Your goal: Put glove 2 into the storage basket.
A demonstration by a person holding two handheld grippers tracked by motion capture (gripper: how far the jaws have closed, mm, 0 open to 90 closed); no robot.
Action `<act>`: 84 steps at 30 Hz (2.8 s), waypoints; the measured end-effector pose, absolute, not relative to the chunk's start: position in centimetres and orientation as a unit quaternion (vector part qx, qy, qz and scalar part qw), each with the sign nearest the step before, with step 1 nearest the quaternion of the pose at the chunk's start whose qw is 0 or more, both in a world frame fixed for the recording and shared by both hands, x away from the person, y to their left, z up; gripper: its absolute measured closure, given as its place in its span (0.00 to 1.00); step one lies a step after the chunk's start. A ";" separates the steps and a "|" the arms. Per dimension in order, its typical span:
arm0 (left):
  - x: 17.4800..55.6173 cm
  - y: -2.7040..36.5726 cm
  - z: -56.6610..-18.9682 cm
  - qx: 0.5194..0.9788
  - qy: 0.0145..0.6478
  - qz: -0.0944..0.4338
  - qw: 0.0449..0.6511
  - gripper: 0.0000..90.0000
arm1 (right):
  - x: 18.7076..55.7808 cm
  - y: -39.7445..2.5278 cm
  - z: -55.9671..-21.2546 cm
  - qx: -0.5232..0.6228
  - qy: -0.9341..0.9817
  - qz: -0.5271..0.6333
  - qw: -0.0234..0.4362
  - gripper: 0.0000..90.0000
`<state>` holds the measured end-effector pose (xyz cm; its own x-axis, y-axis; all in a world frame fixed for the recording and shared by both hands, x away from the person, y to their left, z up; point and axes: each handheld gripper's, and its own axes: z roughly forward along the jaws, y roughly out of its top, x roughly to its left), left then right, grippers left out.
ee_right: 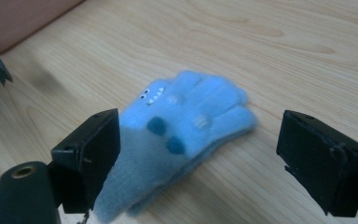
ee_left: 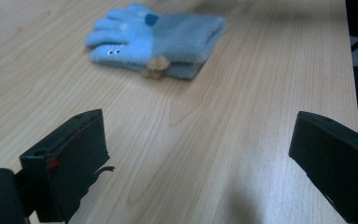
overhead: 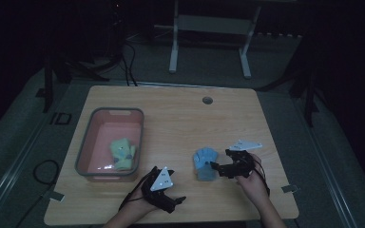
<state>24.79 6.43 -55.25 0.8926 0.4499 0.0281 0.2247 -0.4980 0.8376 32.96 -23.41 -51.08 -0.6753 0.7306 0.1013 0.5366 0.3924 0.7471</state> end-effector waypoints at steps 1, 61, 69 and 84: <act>24.9 6.3 -55.2 0.859 0.192 0.121 0.459 0.06 | 33.1 -23.7 -51.0 0.390 0.821 0.399 0.118 0.15; 30.9 -3.0 -55.7 0.912 0.043 0.174 0.369 0.81 | 37.7 -21.2 -55.3 0.373 0.844 0.384 0.042 0.73; 31.1 -2.8 -55.0 0.915 0.050 0.164 0.366 0.84 | 38.3 -21.1 -55.0 0.393 0.830 0.395 -0.004 0.85; 31.0 -0.7 -51.6 0.916 0.047 0.164 0.364 0.85 | 38.2 -19.7 -51.8 0.370 0.829 0.420 0.002 0.86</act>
